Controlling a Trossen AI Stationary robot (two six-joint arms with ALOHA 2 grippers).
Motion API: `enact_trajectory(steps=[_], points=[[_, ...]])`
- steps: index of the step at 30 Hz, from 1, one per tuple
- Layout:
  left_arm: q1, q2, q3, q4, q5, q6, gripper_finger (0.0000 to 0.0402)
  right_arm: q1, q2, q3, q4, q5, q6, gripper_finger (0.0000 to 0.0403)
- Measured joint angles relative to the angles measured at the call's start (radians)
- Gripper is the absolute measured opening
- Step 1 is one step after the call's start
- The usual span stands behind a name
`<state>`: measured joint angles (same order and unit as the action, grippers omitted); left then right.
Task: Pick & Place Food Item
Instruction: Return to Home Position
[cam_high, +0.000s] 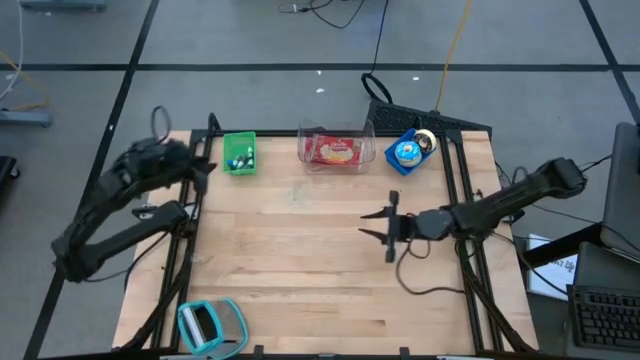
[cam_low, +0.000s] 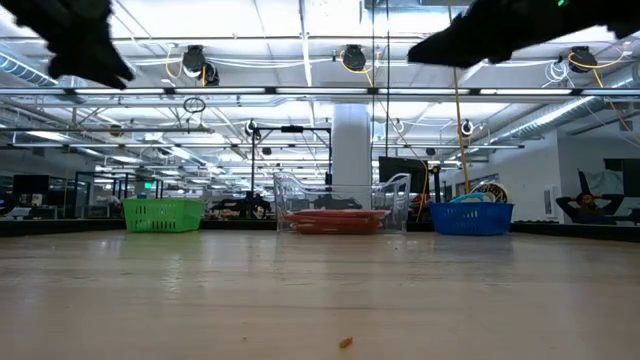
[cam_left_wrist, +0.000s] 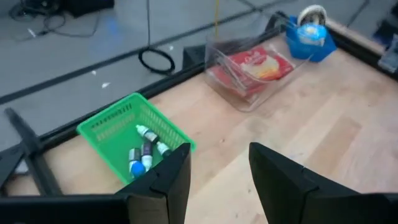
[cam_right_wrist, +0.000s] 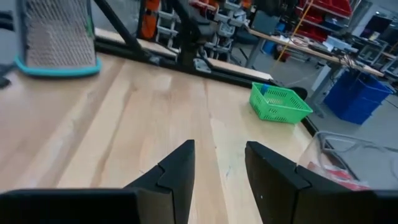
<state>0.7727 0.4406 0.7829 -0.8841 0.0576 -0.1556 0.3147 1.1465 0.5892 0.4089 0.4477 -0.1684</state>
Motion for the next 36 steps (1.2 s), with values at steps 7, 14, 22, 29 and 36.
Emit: enact_trajectory(steps=[7,14,22,29,36], points=[[-0.001,-0.382,-0.124,0.017,0.168,-0.060,0.0161,0.014,-0.291,0.000,-0.269,0.002,0.127,0.0130],[0.003,-0.423,-0.159,0.133,0.412,-0.092,0.0161,0.013,-0.430,-0.040,-0.357,-0.002,0.225,0.0130],[-0.010,-0.434,-0.367,0.354,0.449,-0.097,0.0161,-0.008,-0.442,-0.131,-0.172,-0.002,0.209,0.0130],[-0.107,-0.434,-0.552,0.634,0.491,-0.150,0.0161,-0.008,-0.442,-0.132,-0.175,-0.002,0.210,0.0130],[-0.343,-0.435,-0.627,0.780,0.331,-0.129,0.0161,-0.008,-0.442,-0.133,-0.177,-0.003,0.238,0.0130]])
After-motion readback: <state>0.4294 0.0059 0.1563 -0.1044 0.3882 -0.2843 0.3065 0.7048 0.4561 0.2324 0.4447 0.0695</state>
